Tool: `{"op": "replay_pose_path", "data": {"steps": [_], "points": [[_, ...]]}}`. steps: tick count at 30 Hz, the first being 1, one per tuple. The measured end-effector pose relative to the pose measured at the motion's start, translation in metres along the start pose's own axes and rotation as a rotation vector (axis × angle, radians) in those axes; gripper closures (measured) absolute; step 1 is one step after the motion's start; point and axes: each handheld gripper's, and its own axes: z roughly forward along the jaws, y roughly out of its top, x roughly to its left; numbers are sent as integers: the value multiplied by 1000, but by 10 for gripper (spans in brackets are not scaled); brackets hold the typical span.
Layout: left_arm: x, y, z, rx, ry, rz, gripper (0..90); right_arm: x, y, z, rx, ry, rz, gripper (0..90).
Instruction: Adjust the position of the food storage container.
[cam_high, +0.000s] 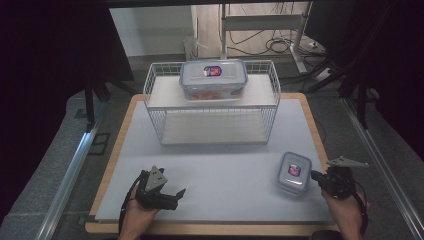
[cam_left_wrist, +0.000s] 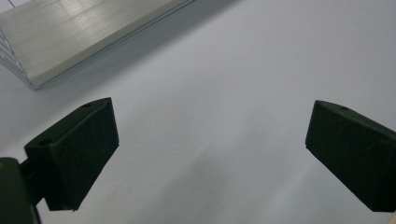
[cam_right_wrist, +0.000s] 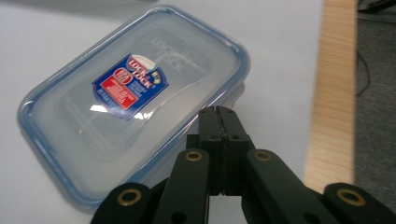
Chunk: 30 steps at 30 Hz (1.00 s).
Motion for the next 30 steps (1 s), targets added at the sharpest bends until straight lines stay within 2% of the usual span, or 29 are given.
{"op": "replay_pose_path", "data": {"steps": [13,18,20,25,28,30], "points": [[-3,0,4,19,-2,23,27,27,18,20,13,79,-70,898],[-3,1,4,26,-1,32,27,36,26,31,16,100,-92,898],[-3,1,4,27,1,35,27,37,29,35,22,91,-101,898],[-5,2,5,26,5,41,27,28,40,51,33,78,-66,897],[-5,2,5,26,6,44,27,27,46,59,32,120,-36,898],[-5,2,6,32,5,48,27,32,51,64,39,125,-44,898]]}}
